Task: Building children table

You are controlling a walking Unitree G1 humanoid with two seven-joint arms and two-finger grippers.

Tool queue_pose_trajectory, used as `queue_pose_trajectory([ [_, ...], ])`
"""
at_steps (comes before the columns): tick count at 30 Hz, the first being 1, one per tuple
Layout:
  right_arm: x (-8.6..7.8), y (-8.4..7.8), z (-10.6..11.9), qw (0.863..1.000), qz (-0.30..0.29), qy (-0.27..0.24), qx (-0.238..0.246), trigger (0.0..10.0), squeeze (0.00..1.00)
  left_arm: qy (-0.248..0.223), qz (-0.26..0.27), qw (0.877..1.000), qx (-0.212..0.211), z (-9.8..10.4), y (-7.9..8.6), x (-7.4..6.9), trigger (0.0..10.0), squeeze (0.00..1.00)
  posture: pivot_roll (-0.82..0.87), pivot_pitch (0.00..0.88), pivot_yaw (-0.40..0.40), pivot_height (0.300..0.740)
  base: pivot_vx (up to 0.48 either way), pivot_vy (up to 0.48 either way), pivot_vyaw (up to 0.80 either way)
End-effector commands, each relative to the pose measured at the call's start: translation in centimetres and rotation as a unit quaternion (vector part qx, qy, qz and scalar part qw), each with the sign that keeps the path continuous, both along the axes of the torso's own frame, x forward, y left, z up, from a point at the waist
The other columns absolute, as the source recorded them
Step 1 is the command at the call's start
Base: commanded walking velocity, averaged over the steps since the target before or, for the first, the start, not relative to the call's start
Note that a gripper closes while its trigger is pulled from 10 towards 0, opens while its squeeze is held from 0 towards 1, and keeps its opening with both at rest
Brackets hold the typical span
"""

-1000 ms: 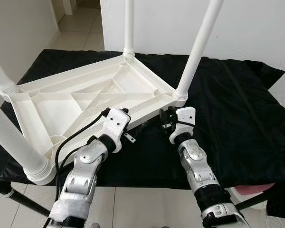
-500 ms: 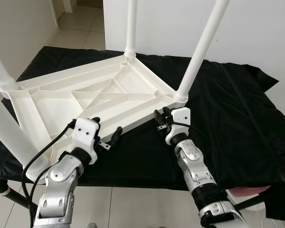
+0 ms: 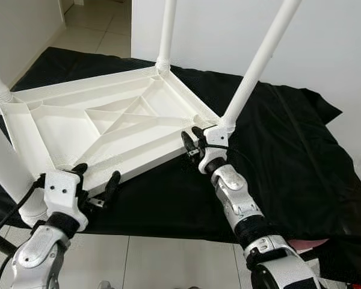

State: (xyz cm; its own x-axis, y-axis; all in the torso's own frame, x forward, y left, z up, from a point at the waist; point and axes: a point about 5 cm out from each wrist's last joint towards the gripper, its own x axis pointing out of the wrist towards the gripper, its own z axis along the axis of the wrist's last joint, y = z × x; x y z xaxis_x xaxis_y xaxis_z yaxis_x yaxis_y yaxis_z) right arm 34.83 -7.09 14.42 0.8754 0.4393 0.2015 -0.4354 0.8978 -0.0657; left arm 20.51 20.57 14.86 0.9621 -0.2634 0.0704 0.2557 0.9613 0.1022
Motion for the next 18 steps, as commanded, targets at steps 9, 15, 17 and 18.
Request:
queue_pose_trajectory([
  [9, 0.6, -0.2, -0.6, 1.000, 0.001, 0.012, -0.005, 10.0, 0.00, 0.039, -0.021, 0.999, -0.003, 0.6, 2.0, -3.9, 10.0, 0.00, 0.28, 0.057, -0.162, 0.740, 0.000, 0.000, 0.00],
  [15, 0.6, 0.8, -0.7, 1.000, 0.014, 0.016, -0.001, 10.0, 0.00, 0.029, -0.030, 0.999, -0.003, 1.6, 2.1, -5.2, 10.0, 0.00, 0.31, 0.068, -0.164, 0.740, 0.000, 0.000, 0.00],
  [17, 0.6, 1.2, -0.8, 1.000, 0.020, 0.018, 0.002, 10.0, 0.00, 0.027, -0.026, 0.999, 0.006, 2.0, 2.9, -6.2, 10.0, 0.00, 0.33, 0.074, -0.163, 0.740, 0.000, 0.000, 0.00],
  [18, 0.6, 1.2, -0.8, 1.000, 0.020, 0.018, 0.002, 10.0, 0.00, 0.027, -0.026, 0.999, 0.006, 2.0, 2.9, -6.2, 10.0, 0.00, 0.33, 0.074, -0.163, 0.740, 0.000, 0.000, 0.00],
])
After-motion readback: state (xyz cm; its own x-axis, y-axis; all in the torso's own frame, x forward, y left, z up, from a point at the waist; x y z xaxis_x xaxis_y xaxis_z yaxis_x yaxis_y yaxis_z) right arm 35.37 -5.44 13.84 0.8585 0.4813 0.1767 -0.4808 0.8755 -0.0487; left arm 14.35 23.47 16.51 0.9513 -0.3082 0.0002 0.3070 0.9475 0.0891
